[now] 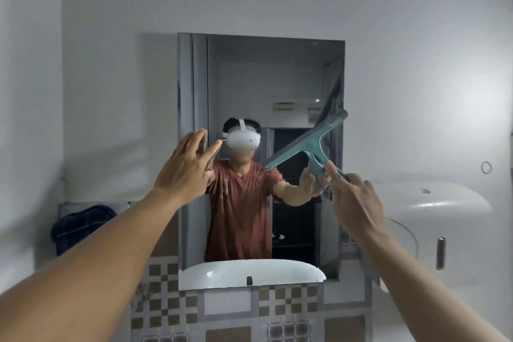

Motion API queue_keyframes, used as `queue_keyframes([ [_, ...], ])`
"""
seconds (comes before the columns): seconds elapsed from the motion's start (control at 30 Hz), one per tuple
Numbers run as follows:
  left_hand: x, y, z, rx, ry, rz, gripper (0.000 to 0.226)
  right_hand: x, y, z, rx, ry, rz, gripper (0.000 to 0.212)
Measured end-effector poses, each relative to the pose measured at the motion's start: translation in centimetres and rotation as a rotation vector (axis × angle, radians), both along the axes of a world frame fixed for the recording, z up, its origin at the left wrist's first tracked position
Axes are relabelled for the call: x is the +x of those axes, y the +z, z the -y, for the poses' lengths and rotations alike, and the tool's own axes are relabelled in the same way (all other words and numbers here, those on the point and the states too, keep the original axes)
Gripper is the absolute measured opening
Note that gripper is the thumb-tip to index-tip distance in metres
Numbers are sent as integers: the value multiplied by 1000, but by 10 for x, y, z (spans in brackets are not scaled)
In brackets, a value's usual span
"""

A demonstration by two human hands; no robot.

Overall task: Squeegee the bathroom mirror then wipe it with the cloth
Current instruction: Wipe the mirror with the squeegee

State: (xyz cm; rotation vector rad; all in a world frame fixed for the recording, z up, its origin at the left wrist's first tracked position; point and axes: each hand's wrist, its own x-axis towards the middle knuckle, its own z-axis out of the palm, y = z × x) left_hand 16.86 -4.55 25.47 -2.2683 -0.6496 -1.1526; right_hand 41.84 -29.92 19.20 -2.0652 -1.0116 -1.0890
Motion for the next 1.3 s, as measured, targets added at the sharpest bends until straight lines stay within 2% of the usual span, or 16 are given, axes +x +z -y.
queue_keyframes([
  [0.23,-1,0,-3,11,12,-5,78,-34,-37,-17,96,118,-213,63],
  [0.53,-8,10,3,34,1,-28,75,-86,-63,-60,265,360,-597,67],
  [0.77,-14,28,-2,86,8,-12,64,-139,-79,-103,437,518,-729,75],
  [0.87,-19,34,-6,82,7,-34,61,-159,-88,-122,425,555,-737,76],
  [1.1,-25,38,-8,101,29,-89,63,-191,-113,-142,187,525,-659,76],
  [1.3,-24,37,-12,145,66,-92,66,-188,-127,-136,-24,446,-398,74],
])
